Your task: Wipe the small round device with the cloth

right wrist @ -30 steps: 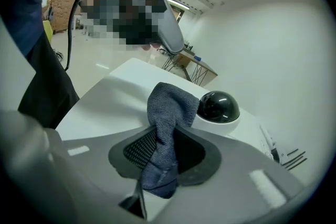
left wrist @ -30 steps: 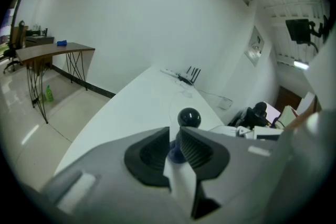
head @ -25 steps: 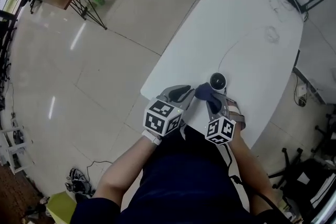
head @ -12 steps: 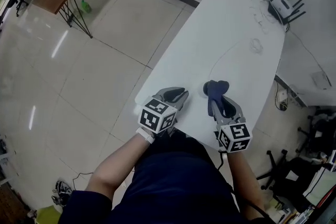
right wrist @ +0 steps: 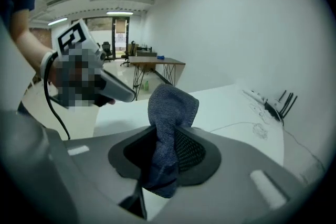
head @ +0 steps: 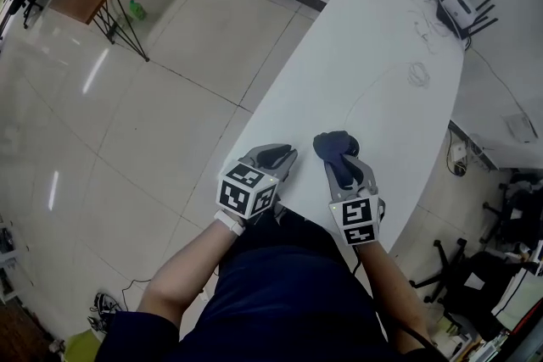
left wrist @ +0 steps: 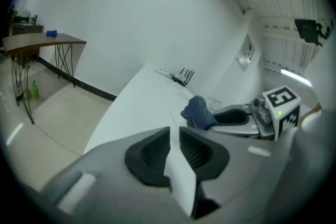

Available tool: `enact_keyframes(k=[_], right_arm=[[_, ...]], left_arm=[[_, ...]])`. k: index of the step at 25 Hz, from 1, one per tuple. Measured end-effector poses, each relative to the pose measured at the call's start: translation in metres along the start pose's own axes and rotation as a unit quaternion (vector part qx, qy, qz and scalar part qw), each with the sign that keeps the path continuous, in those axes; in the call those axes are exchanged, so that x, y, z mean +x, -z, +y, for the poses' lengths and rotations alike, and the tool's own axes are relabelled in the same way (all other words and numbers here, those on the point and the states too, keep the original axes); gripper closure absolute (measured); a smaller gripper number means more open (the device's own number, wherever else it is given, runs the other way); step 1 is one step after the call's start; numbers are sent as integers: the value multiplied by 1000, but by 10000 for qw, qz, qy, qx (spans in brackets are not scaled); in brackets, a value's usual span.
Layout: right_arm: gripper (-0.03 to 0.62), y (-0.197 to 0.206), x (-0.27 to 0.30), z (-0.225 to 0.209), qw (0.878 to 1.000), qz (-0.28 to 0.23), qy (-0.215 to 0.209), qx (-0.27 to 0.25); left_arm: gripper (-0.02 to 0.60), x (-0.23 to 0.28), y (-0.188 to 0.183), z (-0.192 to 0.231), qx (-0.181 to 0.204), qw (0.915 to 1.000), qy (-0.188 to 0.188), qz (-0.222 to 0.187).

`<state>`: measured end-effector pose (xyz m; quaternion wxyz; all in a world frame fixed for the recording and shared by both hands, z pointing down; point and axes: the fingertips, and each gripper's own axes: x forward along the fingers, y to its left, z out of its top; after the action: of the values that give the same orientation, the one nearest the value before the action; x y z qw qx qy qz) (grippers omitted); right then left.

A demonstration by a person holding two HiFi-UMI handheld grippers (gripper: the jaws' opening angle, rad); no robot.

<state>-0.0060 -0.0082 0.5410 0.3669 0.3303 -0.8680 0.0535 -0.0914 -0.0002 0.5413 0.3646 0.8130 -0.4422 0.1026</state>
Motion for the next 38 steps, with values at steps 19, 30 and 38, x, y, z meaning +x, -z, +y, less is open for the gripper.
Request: enact_keyframes(k=[19, 30, 38], right_arm=[[484, 57, 57, 31, 9861, 1279, 58, -1062], [484, 26, 29, 31, 9977, 638, -225, 55], [484, -14, -23, -24, 9729, -558, -92, 2243]], left_arm=[[526, 18, 9, 13, -138, 9992, 217, 295], [531, 5, 8, 7, -223, 9996, 136, 42], [534, 1, 3, 0, -186, 9997, 176, -28]])
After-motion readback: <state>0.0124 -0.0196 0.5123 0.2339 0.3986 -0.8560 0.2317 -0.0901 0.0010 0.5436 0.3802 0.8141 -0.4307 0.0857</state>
